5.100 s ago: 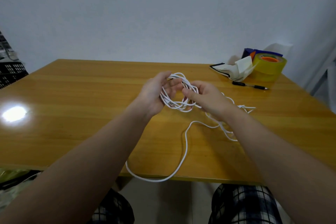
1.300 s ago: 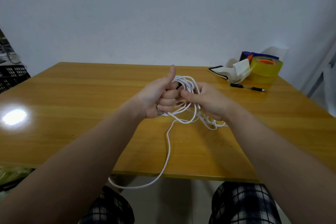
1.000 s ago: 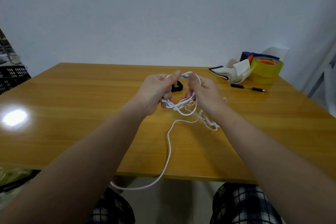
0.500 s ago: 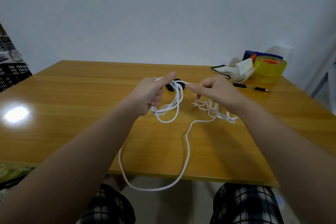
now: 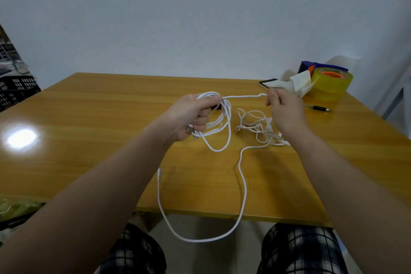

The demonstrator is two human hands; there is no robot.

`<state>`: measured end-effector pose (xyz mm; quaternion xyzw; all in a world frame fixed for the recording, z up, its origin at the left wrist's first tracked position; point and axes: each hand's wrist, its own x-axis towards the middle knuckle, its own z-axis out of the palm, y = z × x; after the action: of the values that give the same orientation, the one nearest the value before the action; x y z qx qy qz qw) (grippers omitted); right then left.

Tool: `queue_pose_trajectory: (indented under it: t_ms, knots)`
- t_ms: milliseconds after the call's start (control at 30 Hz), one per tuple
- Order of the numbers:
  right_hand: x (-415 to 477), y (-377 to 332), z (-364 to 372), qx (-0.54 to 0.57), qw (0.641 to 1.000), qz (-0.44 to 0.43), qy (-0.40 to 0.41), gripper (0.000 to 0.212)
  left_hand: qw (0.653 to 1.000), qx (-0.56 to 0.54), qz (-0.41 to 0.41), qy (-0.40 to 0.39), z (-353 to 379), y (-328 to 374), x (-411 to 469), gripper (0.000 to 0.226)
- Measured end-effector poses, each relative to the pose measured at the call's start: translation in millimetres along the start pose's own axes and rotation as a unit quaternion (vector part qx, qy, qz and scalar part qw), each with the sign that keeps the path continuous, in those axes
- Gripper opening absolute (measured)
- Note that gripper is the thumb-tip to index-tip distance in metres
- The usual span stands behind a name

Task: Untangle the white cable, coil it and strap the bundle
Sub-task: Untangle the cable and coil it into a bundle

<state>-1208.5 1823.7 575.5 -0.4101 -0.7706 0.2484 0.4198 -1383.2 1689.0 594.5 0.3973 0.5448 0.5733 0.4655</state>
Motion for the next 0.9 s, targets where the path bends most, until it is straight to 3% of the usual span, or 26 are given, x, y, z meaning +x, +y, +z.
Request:
queue_pose_trajectory:
  t_ms: [100, 167, 233, 333, 400, 467, 533, 667, 767, 900]
  knots:
    - [-1, -2, 4, 0.001, 1.000, 0.017, 0.022, 0.038, 0.995, -0.036, 0.020, 0.086, 1, -4, 7, 0.022]
    - [-4, -3, 15, -0.033, 0.999, 0.040, -0.016, 0.040, 0.983, -0.125, 0.019, 0.134, 8, -6, 10, 0.024]
    - [-9, -2, 22, -0.109, 0.990, 0.038, -0.075, 0.039, 0.963, -0.238, 0.004, 0.123, 16, -2, 8, 0.024]
    - [-17, -3, 18, -0.222, 0.965, -0.027, -0.137, 0.033, 0.942, -0.333, 0.002, 0.037, 21, 3, 0, 0.025]
    - [-22, -5, 14, -0.287, 0.934, -0.097, -0.187, 0.023, 0.941, -0.339, 0.014, 0.005, 22, 6, -1, 0.014]
    - [-28, -2, 10, -0.290, 0.916, -0.145, -0.236, 0.027, 0.942, -0.332, 0.027, 0.030, 15, 11, 3, 0.021]
    - [-29, 5, -1, -0.256, 0.921, -0.145, -0.255, 0.037, 0.942, -0.321, 0.052, 0.086, -1, 16, 8, 0.025]
    - [-30, 8, -20, -0.200, 0.936, -0.177, -0.229, 0.028, 0.953, -0.275, 0.049, 0.120, -28, 10, 15, 0.021]
    - [-38, -1, -16, -0.255, 0.909, -0.204, -0.258, 0.038, 0.951, -0.281, 0.033, 0.129, -19, 1, 23, 0.035]
    - [-41, -16, -13, -0.386, 0.843, -0.216, -0.305, 0.053, 0.936, -0.330, 0.021, 0.121, -6, 0, 32, 0.032]
